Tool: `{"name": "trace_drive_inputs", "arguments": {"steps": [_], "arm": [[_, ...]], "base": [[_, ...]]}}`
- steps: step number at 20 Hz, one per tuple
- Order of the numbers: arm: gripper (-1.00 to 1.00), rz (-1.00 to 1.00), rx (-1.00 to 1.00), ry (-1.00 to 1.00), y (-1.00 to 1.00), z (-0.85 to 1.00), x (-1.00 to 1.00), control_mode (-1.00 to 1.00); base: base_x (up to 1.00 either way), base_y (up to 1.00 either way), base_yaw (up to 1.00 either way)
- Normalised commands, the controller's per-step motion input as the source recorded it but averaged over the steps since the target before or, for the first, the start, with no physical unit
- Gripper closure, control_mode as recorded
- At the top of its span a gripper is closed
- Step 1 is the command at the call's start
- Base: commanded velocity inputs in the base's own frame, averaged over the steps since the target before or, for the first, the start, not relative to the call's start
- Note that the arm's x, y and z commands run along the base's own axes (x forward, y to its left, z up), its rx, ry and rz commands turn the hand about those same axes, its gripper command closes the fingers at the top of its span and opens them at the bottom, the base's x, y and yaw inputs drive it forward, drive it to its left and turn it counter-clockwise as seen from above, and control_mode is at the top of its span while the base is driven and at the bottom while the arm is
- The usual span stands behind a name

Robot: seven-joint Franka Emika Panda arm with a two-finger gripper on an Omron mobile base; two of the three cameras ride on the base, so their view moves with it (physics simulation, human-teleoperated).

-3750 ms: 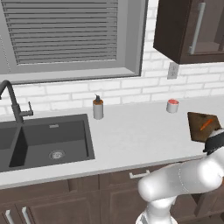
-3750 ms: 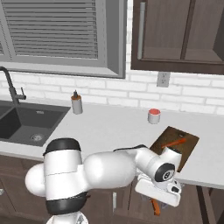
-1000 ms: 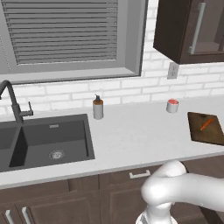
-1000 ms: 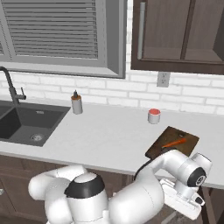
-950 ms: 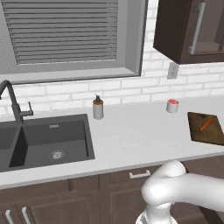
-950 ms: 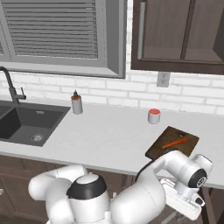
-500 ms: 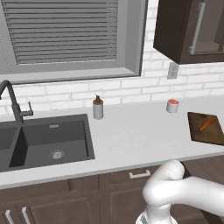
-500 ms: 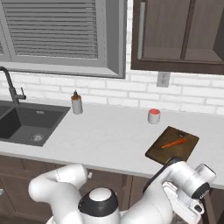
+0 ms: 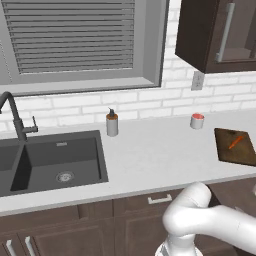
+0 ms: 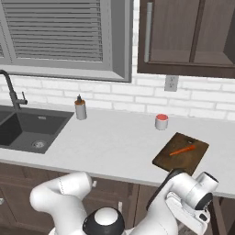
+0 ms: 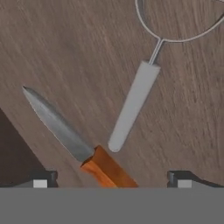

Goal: Place the appropriate cutting tool for cutting the carrot skin on the cutting board.

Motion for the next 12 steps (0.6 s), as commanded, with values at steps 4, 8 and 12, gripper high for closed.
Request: {"name": "trace_drive_inputs", "arguments": {"steps": [4,8,12], "arm": [[-1.0,0.0,-0.05,0.0,0.0,-0.25,0.13,-1.0],[-1.0,0.0,-0.01,0.0,0.0,-0.34,0.05,-1.0],[-1.0,0.0,0.0,0.0,-0.01,-0.24,0.29,-1.0]], "base": [[0.0,0.0,0.0],[0.0,0.0,0.0],[0.0,0.0,0.0]]}}
